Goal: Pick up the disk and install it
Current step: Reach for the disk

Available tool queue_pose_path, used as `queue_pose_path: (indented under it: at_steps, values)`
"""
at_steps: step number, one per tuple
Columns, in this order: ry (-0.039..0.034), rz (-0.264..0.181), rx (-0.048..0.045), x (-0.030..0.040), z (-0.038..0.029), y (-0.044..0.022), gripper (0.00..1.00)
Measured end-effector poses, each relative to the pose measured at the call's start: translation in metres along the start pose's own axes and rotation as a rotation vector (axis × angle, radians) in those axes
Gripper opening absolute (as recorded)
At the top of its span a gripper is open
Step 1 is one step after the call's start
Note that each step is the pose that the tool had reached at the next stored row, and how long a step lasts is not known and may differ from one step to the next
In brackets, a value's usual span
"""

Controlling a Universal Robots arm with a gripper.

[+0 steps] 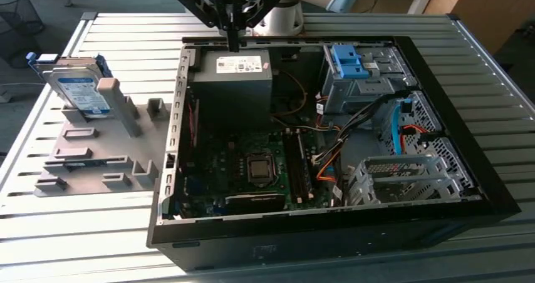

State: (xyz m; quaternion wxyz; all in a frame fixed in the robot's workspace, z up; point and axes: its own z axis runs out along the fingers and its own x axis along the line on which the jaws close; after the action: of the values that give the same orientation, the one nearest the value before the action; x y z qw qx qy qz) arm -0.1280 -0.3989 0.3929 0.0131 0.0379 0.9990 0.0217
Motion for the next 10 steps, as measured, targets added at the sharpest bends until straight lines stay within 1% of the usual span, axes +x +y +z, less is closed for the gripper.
queue_pose_path:
  at_steps: [10]
  values:
    - [0.0,0.0,0.0,0.0026,-0.0001,-0.0002,0.11]
